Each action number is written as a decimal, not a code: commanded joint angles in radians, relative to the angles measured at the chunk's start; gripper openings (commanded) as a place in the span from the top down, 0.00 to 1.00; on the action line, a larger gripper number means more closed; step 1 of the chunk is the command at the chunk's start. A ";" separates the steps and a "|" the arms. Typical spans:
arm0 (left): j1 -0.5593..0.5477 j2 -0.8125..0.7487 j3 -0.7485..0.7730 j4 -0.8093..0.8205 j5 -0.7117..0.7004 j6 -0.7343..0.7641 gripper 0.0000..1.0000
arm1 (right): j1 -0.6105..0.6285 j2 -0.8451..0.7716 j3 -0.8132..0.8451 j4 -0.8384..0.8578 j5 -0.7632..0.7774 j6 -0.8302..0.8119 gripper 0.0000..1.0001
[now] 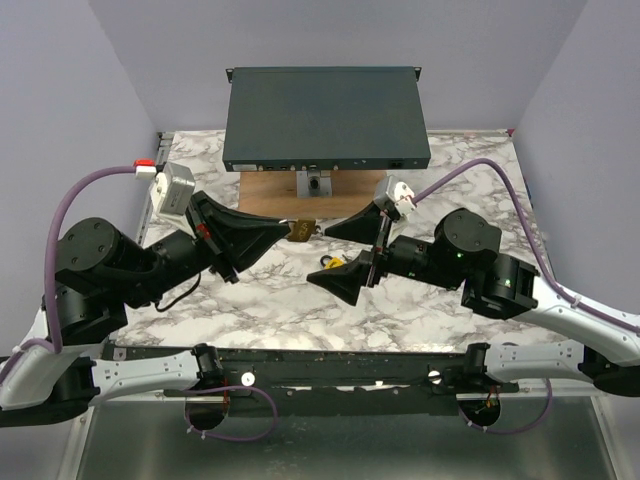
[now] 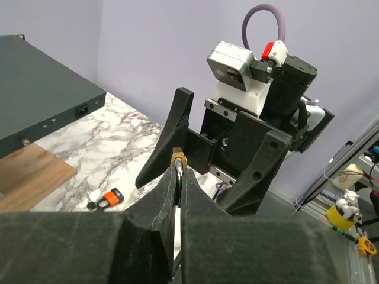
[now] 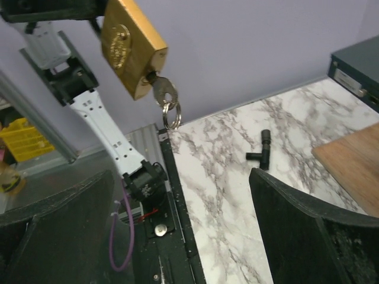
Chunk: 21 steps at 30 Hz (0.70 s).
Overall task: Lock with the key
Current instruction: Lock the lock.
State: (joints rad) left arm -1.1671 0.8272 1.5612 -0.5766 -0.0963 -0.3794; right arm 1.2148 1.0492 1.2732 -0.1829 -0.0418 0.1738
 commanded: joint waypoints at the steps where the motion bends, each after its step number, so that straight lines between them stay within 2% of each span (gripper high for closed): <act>1: -0.003 -0.064 0.004 -0.002 0.057 0.064 1.00 | -0.052 0.044 0.079 -0.033 -0.232 -0.049 0.05; 7: -0.003 -0.120 -0.002 -0.056 0.086 0.094 1.00 | -0.260 0.059 0.120 0.005 -0.562 0.007 0.09; 18: -0.003 -0.113 0.006 -0.079 0.151 0.077 1.00 | -0.299 0.170 0.203 0.233 -0.883 0.146 0.16; 21: -0.004 -0.098 0.027 -0.092 0.166 0.077 1.00 | -0.300 0.186 0.220 0.249 -0.902 0.162 0.19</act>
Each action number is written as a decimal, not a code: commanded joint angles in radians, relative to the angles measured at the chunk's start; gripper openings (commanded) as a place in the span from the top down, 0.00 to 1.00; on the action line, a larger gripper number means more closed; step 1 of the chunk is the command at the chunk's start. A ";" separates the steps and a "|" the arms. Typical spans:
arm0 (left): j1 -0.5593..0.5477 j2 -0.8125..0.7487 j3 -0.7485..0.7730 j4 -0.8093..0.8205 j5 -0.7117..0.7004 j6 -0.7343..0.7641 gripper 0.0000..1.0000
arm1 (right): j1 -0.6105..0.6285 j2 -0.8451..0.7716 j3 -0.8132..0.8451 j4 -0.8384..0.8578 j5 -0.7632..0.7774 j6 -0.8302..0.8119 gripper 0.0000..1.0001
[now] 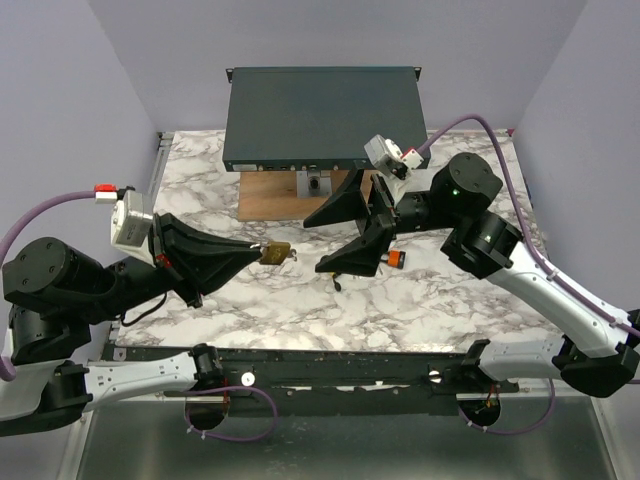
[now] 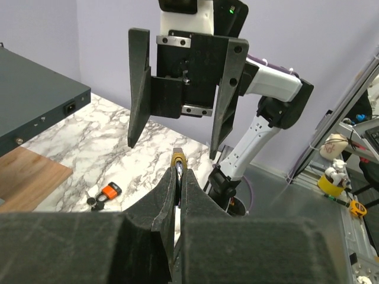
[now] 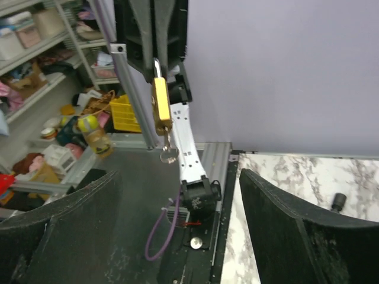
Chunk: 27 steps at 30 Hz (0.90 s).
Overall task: Lock with the key
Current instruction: Lock the lock.
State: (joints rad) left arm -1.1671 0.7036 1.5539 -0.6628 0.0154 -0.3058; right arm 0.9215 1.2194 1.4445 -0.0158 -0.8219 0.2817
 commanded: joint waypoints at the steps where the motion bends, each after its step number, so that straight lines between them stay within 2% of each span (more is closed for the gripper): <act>1: -0.004 0.027 0.037 -0.006 0.059 0.004 1.00 | -0.007 0.025 0.058 0.082 -0.127 0.059 0.20; 5: -0.004 0.033 0.047 -0.001 0.069 0.004 1.00 | -0.007 0.065 0.084 0.099 -0.152 0.089 0.30; 13: -0.003 0.042 0.069 -0.007 0.068 0.005 1.00 | -0.006 0.114 0.089 0.119 -0.169 0.119 0.39; 27: -0.004 0.073 0.074 -0.020 -0.007 0.010 1.00 | -0.007 0.100 0.016 0.215 -0.181 0.194 0.42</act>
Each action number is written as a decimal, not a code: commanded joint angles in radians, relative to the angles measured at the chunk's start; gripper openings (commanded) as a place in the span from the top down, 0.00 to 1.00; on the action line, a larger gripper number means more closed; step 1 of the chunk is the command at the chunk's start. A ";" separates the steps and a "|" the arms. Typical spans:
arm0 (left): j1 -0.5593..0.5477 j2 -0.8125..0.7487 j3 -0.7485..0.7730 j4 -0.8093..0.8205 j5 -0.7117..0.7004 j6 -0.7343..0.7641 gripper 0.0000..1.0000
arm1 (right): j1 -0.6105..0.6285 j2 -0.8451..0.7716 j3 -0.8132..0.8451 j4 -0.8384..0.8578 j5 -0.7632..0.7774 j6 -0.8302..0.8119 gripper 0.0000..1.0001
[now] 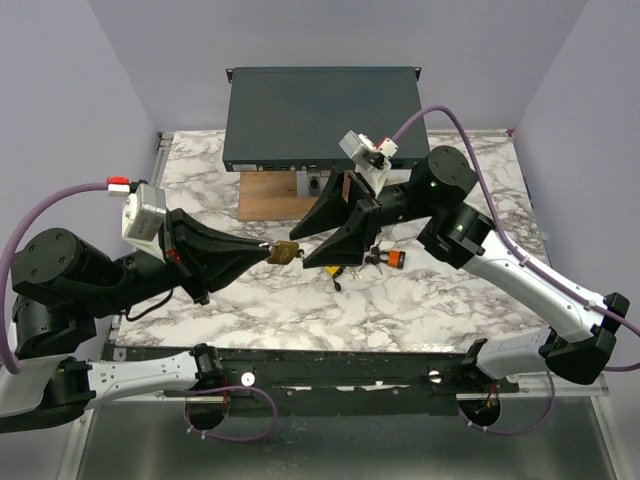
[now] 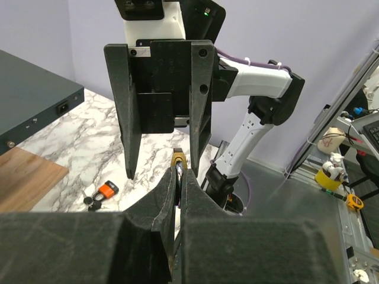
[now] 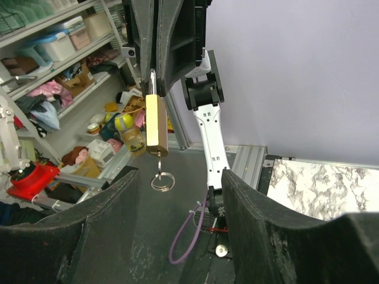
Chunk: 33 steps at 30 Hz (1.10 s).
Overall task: Lock with the key
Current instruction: Lock the lock.
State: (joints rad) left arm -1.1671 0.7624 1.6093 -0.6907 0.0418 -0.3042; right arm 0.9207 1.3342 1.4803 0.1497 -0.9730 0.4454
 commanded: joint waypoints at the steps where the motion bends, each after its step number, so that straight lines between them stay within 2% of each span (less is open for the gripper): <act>1: -0.004 0.019 0.024 0.005 -0.033 0.008 1.00 | -0.006 -0.016 -0.021 0.052 -0.027 0.029 0.42; 5: -0.003 0.029 0.025 -0.004 -0.033 0.009 1.00 | -0.006 -0.031 -0.034 0.058 -0.017 0.033 0.48; 10: -0.003 0.034 0.026 0.005 -0.062 0.010 1.00 | -0.006 -0.027 -0.040 0.064 -0.016 0.043 0.61; 16: -0.004 0.031 0.029 0.006 -0.078 0.011 1.00 | -0.006 -0.035 -0.058 0.050 -0.014 0.035 0.84; 18: -0.003 0.031 0.028 0.006 -0.082 0.011 1.00 | -0.006 -0.040 -0.066 0.044 -0.010 0.029 0.96; 19: -0.004 0.031 0.026 0.004 -0.086 0.013 1.00 | -0.006 -0.044 -0.072 0.037 -0.003 0.022 0.99; 33: -0.002 -0.035 0.024 0.009 -0.121 0.066 1.00 | -0.007 -0.116 -0.187 -0.079 0.085 -0.080 0.99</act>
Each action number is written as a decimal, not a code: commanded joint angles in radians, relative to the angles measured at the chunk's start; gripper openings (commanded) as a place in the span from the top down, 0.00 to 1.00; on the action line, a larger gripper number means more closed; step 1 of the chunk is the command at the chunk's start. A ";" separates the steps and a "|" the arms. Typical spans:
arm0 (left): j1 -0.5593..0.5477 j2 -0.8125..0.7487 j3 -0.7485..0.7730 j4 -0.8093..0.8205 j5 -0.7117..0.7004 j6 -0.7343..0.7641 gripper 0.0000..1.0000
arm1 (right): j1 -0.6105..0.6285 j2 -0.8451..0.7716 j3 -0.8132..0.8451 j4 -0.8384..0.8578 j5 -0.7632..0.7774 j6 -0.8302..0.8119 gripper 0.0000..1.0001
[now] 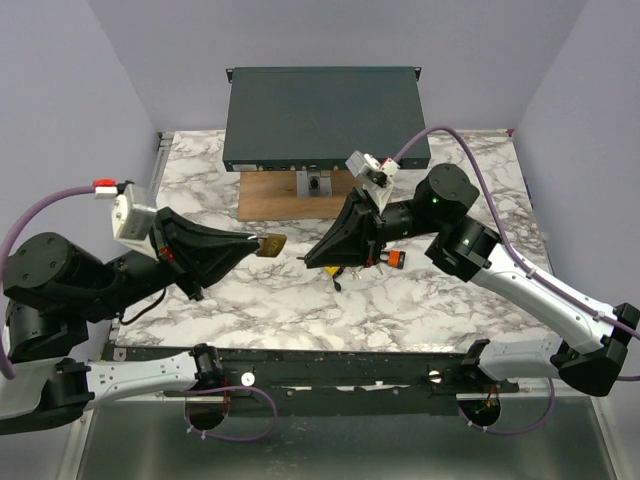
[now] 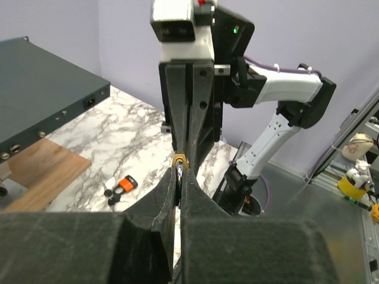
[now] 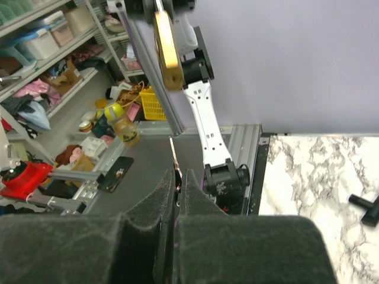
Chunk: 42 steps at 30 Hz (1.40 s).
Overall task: Lock with the key
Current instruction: Lock the lock, then place the lock at the center of the board.
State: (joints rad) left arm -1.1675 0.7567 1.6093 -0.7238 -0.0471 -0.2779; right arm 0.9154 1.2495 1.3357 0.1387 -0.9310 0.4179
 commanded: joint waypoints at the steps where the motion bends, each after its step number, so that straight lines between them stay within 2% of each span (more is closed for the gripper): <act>1: -0.001 -0.029 0.028 0.036 -0.040 0.042 1.00 | -0.001 -0.039 -0.054 -0.093 0.071 -0.065 0.99; 2: -0.002 -0.027 0.031 0.032 -0.051 0.042 1.00 | -0.002 -0.048 -0.066 -0.130 0.121 -0.085 0.99; 5: -0.002 -0.002 0.020 0.030 -0.071 0.021 1.00 | -0.003 -0.083 -0.112 -0.264 0.411 -0.103 0.99; 7: 0.000 0.028 -0.007 0.035 -0.087 -0.006 1.00 | -0.009 -0.105 -0.160 -0.345 0.676 -0.067 0.99; 11: 0.055 0.073 -0.142 0.149 0.004 -0.096 1.00 | -0.075 -0.134 -0.253 -0.521 1.028 0.075 0.99; 13: 0.096 0.091 -0.229 0.243 0.090 -0.164 1.00 | -0.141 -0.164 -0.312 -0.585 1.085 0.151 0.99; 17: 0.117 0.139 -0.432 0.461 0.173 -0.284 1.00 | -0.263 -0.218 -0.394 -0.714 1.190 0.280 0.99; 22: 0.118 0.317 -0.608 0.717 0.232 -0.429 1.00 | -0.376 -0.255 -0.394 -0.858 1.286 0.335 0.99; 26: 0.120 0.508 -0.633 0.889 0.259 -0.500 1.00 | -0.409 -0.280 -0.366 -0.933 1.365 0.341 0.99; 32: 0.125 0.870 -0.515 1.074 0.352 -0.625 1.00 | -0.468 -0.278 -0.418 -0.951 1.344 0.372 0.99; 37: 0.121 1.123 -0.349 1.087 0.416 -0.652 1.00 | -0.600 -0.276 -0.469 -0.906 1.243 0.341 0.99; 42: 0.120 1.289 -0.216 1.041 0.450 -0.647 1.00 | -0.770 -0.266 -0.499 -0.876 1.110 0.275 0.99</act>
State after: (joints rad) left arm -1.0466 1.9640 1.2957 0.2695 0.3290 -0.9035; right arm 0.2371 0.9855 0.8631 -0.7578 0.2893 0.7403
